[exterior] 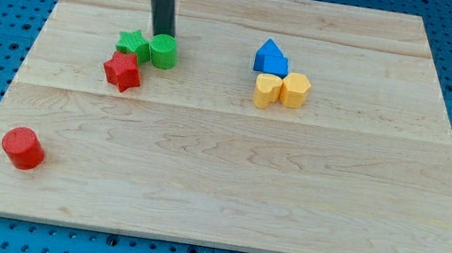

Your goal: Slide the red star above the red circle

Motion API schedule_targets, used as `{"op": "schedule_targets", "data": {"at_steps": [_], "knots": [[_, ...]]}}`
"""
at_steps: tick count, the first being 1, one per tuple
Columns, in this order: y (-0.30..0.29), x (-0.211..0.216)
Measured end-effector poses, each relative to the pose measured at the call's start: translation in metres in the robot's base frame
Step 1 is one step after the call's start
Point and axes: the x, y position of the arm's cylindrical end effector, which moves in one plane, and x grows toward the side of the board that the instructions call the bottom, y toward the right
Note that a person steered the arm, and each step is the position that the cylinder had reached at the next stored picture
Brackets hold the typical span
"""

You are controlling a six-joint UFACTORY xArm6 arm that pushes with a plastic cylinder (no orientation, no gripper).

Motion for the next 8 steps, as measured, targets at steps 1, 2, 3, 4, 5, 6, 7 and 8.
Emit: {"op": "schedule_targets", "data": {"at_steps": [1,2,3,4,5,6,7,8], "knots": [[-0.036,0.017],[-0.047,0.022],[-0.047,0.022],[-0.031,0.022],[-0.025,0.023],[-0.031,0.033],[-0.031,0.043],[-0.031,0.055]]}}
